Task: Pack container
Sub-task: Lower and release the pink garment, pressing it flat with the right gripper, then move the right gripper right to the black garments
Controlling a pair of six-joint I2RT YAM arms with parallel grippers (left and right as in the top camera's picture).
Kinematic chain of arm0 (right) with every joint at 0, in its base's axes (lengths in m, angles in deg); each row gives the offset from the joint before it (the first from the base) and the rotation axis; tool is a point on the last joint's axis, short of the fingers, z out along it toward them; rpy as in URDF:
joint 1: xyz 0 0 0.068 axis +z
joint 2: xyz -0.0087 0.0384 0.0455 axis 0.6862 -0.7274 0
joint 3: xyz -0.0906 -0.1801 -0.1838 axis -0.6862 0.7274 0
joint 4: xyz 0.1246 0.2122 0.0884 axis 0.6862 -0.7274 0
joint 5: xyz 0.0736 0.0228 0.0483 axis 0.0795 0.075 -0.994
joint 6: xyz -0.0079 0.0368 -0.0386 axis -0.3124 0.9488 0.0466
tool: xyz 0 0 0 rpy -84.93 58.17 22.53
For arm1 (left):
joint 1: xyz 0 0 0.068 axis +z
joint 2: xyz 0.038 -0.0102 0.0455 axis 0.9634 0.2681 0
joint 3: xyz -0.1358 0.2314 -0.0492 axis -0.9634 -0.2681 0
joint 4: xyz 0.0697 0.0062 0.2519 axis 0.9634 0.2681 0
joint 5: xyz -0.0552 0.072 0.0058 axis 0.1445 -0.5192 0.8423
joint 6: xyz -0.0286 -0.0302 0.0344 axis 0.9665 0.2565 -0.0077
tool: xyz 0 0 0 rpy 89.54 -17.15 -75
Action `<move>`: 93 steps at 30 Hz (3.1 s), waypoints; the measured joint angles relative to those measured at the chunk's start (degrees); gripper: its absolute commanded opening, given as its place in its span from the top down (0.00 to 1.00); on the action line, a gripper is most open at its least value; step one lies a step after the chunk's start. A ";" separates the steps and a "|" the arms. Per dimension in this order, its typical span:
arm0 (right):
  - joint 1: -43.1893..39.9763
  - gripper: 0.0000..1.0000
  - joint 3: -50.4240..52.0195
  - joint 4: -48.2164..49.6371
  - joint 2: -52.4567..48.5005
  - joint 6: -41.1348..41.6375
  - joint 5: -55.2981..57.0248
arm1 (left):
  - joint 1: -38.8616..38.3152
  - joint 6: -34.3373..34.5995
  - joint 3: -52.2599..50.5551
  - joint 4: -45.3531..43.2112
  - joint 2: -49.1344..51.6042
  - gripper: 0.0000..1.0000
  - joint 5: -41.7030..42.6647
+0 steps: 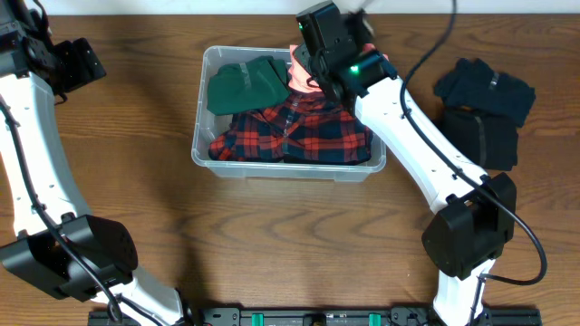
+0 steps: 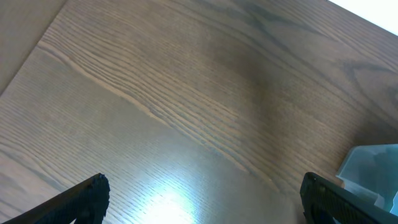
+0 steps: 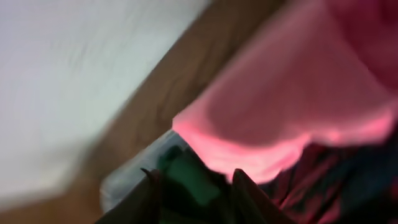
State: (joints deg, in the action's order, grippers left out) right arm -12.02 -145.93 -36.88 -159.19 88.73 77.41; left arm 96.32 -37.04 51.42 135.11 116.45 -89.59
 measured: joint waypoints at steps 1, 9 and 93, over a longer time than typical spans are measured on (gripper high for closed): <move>0.00 0.61 0.00 0.79 0.00 -6.95 -0.31 | 0.00 -0.02 0.00 -0.02 0.00 0.02 0.00; -0.13 0.61 0.02 2.38 0.00 -43.82 0.68 | 0.00 -0.02 0.00 0.00 0.00 0.02 0.00; -20.96 0.01 1.31 -21.35 18.29 -38.84 -5.44 | 0.00 -0.02 0.00 0.00 0.00 0.02 0.00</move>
State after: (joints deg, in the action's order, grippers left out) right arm -32.98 -144.62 -58.24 -140.90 49.89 71.97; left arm 96.32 -37.06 51.42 135.11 116.45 -89.59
